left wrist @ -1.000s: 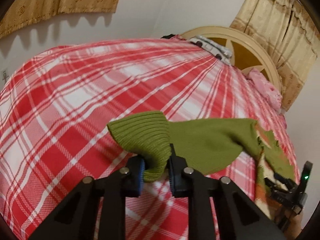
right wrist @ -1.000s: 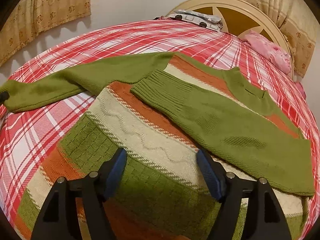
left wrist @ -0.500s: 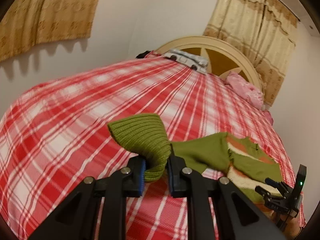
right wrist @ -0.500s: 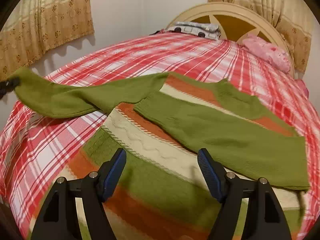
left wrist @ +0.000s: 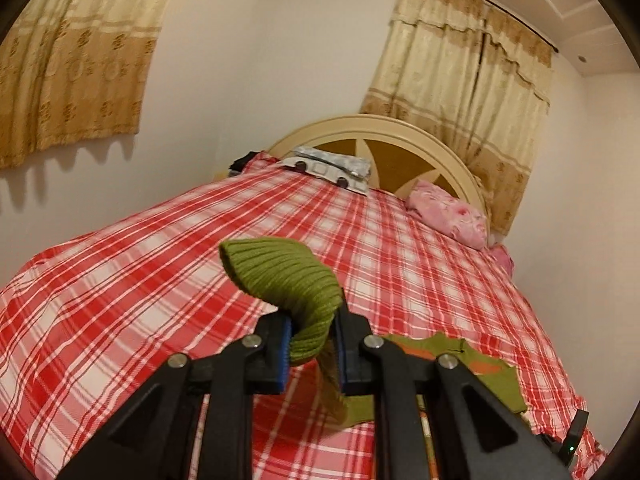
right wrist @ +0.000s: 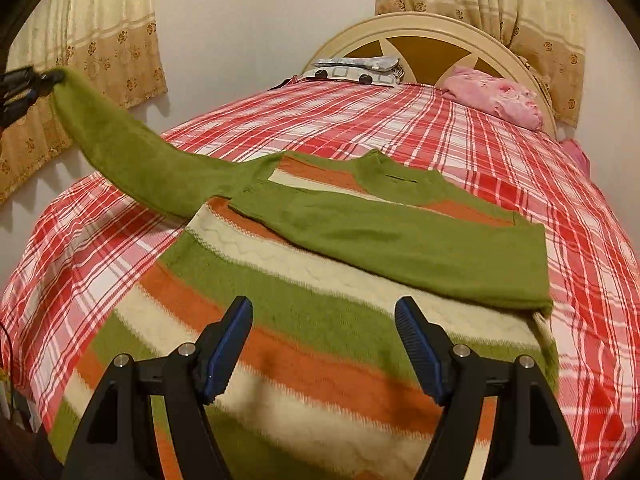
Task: Fold small clothes
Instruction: 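Lift the held sleeve and lay it across the sweater with the left tool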
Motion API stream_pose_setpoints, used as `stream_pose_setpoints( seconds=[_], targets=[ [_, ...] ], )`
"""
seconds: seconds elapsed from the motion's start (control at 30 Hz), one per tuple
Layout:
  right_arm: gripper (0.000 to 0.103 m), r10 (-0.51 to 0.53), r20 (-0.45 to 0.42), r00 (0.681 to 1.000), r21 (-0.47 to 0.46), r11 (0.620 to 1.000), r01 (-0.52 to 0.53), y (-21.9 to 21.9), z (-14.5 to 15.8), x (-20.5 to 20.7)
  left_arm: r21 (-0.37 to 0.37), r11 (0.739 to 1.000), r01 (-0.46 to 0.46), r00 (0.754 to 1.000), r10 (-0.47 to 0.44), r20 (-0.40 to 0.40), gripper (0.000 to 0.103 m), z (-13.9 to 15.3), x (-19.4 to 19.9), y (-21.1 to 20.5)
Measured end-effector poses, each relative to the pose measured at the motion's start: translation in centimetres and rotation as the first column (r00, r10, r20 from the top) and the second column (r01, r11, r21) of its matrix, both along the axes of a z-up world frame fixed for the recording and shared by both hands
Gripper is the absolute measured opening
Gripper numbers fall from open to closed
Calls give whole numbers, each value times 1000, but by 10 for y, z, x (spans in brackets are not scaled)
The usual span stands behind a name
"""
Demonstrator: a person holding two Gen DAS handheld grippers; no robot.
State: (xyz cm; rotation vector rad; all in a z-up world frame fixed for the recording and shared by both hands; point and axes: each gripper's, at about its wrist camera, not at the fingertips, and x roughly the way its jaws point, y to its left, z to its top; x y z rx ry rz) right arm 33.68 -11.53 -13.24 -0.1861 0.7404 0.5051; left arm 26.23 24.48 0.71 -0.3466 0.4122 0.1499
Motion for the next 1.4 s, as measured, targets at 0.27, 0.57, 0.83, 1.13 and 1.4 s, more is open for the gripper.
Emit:
stream_pose_setpoints(
  seconds=[0.27, 0.57, 0.83, 1.13, 1.4],
  targets=[
    [74, -3, 7, 1000, 20, 1000, 3, -24, 4, -19, 15, 997, 77, 996, -78, 43, 18, 23, 22, -46],
    [74, -45, -8, 999, 64, 997, 45, -63, 5, -34, 104, 979, 176, 982, -181, 48, 18, 44, 70, -121],
    [74, -109, -7, 994, 106, 988, 109, -103, 2, -46, 128, 950, 285, 955, -293, 42, 18, 49, 104, -196],
    [74, -177, -43, 983, 142, 973, 181, -150, -9, -59, 129, 912, 390, 920, -392, -14, 18, 23, 137, -276],
    [74, -225, -87, 971, 175, 956, 237, -175, -25, -60, 159, 873, 461, 887, -447, -119, 18, -36, 156, -347]
  ],
)
